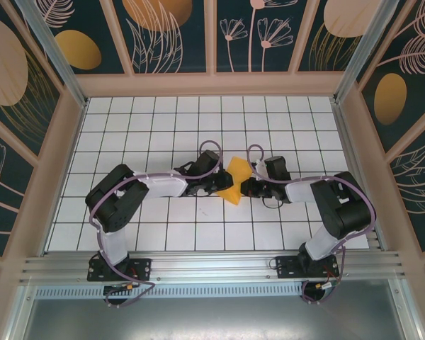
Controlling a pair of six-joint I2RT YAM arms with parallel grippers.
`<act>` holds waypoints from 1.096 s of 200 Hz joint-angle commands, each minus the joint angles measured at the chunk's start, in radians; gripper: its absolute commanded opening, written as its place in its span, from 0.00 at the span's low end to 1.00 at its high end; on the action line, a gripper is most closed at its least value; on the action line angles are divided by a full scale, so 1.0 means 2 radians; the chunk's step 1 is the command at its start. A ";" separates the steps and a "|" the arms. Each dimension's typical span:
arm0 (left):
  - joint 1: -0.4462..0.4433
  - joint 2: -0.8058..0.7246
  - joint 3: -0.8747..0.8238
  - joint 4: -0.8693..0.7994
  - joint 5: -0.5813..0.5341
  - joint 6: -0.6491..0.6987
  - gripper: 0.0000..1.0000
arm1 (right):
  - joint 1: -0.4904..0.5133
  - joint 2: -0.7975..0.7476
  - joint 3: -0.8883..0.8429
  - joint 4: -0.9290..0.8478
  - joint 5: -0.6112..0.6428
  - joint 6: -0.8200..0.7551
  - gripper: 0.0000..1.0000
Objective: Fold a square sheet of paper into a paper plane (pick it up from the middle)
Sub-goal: Fold the triangle a second time at the center of the table.
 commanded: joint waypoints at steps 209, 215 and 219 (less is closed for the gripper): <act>-0.007 0.004 -0.052 -0.003 0.005 0.013 0.06 | 0.006 -0.017 0.004 -0.018 0.012 -0.019 0.07; -0.007 0.001 -0.052 -0.002 0.005 0.012 0.06 | 0.006 -0.014 0.005 -0.020 0.010 -0.020 0.08; -0.006 0.000 -0.051 -0.002 0.004 0.012 0.06 | 0.006 -0.012 0.007 -0.020 0.009 -0.021 0.07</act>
